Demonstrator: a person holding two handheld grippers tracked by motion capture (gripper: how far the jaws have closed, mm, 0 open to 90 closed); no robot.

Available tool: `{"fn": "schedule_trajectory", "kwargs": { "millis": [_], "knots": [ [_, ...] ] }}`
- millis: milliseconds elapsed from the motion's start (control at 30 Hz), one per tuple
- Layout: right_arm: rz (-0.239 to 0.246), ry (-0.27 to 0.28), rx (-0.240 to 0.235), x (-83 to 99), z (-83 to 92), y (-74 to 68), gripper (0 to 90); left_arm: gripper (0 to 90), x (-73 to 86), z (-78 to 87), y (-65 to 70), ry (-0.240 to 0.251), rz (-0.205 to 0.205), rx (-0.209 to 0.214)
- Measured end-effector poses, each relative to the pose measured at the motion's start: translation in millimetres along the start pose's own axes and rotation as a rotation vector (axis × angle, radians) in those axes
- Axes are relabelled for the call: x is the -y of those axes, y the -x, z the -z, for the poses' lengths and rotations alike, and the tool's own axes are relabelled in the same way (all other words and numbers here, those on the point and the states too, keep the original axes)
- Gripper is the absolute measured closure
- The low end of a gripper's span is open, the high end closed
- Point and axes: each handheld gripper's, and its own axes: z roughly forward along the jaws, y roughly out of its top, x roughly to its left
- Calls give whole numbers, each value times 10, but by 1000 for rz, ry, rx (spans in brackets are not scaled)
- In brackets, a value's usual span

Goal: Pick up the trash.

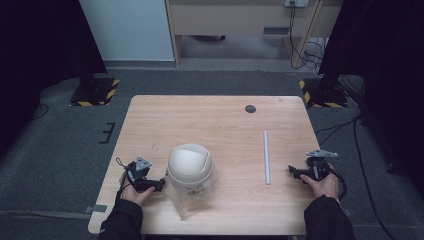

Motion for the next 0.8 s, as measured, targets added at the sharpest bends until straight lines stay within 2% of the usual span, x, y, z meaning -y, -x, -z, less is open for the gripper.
{"fn": "schedule_trajectory", "kwargs": {
  "millis": [33, 100, 133, 167, 200, 267, 367, 500, 633, 667, 800],
  "knots": [
    [0, 0, 0, 0, 0, 0, 181, 0, 0, 0, 0, 0, 0, 0],
    [-25, 61, -18, -16, 73, 20, 180, 0, 1, 2, -3, -1, -3, 3],
    [-25, 61, -18, -16, 73, 20, 180, 0, 1, 2, -3, -1, -3, 3],
    [-20, 97, -29, -45, 116, 19, 171, 0, 2, 3, -1, 0, -1, 2],
    [-20, 97, -29, -45, 116, 19, 171, 0, 2, 3, -1, 0, -1, 2],
    [11, 113, -47, -77, 142, 6, 171, 0, 1, 5, 5, -2, 2, -2],
    [26, 127, -56, -109, 169, -3, 172, 2, 1, 11, 1, -5, 0, 0],
    [41, 211, -92, -243, 290, -59, 172, 10, 0, 17, -9, -8, -5, 7],
    [52, 249, -118, -336, 349, -95, 174, 10, 1, 18, -13, -8, -8, 10],
    [54, 284, -143, -406, 390, -133, 175, 10, 4, 18, -13, -6, -8, 10],
    [74, 318, -174, -503, 451, -179, 177, 10, 10, 18, -27, 0, -11, 10]
  ]
}}
